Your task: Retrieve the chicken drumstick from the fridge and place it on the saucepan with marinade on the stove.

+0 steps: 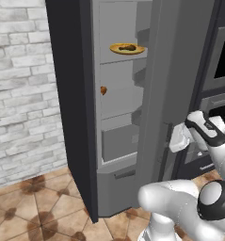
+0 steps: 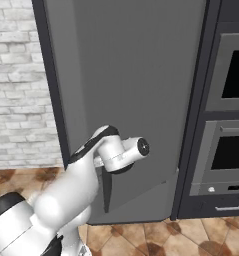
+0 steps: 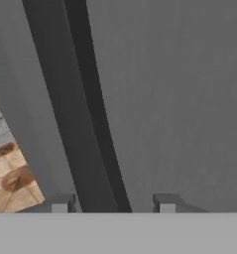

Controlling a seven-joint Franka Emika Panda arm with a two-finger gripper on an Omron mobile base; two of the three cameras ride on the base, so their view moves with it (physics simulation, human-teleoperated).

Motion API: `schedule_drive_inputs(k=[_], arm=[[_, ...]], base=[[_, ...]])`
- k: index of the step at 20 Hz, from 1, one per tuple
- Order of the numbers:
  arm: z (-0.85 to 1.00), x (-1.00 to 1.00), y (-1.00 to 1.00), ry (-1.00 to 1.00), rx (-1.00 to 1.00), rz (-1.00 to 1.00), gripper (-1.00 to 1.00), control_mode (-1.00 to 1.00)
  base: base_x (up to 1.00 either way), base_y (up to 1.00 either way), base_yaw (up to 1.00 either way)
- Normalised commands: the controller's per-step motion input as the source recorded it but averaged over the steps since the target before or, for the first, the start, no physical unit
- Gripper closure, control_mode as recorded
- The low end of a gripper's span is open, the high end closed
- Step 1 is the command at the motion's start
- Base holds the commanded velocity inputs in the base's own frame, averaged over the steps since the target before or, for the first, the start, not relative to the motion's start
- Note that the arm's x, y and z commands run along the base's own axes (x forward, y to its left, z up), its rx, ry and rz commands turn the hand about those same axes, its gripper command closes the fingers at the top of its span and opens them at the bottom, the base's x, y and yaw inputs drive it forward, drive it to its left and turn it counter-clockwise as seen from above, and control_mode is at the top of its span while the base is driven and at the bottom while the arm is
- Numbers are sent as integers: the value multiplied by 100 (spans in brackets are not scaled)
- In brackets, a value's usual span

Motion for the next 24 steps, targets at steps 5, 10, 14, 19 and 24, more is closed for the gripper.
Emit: schedule_drive_inputs(k=[5, 10, 14, 19, 24], arm=[[34, -69, 0, -20, 2, -14, -100, -100], [47, -76, 18, -27, 0, -18, -100, -100], [57, -54, 79, -12, -1, -22, -100, -100], [61, -47, 100, -6, -12, -23, -100, -100], [55, -47, 100, -4, -22, -22, -100, -100]], base=[[0, 0, 0], [0, 0, 0], [0, 0, 0], [0, 0, 0], [0, 0, 0]])
